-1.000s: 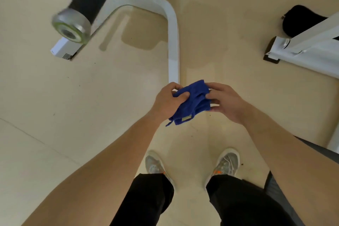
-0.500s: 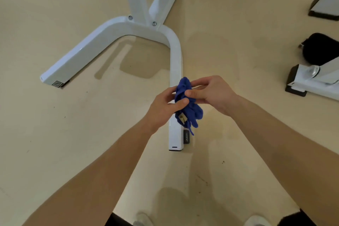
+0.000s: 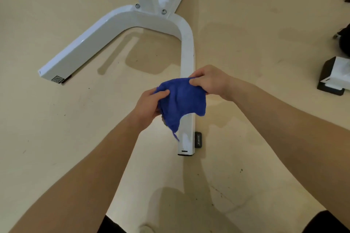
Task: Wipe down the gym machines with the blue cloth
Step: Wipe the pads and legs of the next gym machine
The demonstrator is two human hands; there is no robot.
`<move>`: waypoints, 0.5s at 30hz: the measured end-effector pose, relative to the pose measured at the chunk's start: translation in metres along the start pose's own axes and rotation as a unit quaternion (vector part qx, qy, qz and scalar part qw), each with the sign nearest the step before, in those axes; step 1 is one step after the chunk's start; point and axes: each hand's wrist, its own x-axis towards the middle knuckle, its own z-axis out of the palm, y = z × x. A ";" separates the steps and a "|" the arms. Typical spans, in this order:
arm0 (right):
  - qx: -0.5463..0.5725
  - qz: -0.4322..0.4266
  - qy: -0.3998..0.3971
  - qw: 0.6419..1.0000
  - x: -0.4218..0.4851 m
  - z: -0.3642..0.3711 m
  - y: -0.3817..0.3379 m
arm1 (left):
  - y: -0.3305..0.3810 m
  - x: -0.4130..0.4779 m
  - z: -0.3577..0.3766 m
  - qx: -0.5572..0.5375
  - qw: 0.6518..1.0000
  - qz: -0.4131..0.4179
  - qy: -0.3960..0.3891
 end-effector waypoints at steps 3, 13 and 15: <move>0.010 0.040 -0.021 0.999 0.008 0.007 0.027 | -0.021 0.010 -0.021 0.119 0.992 -0.036 0.036; -0.164 0.058 0.318 0.932 0.015 0.088 0.101 | -0.102 0.023 0.028 0.309 0.928 0.027 0.205; -0.135 0.047 0.280 0.949 0.005 0.106 0.108 | -0.113 0.019 0.043 0.290 0.942 0.017 0.170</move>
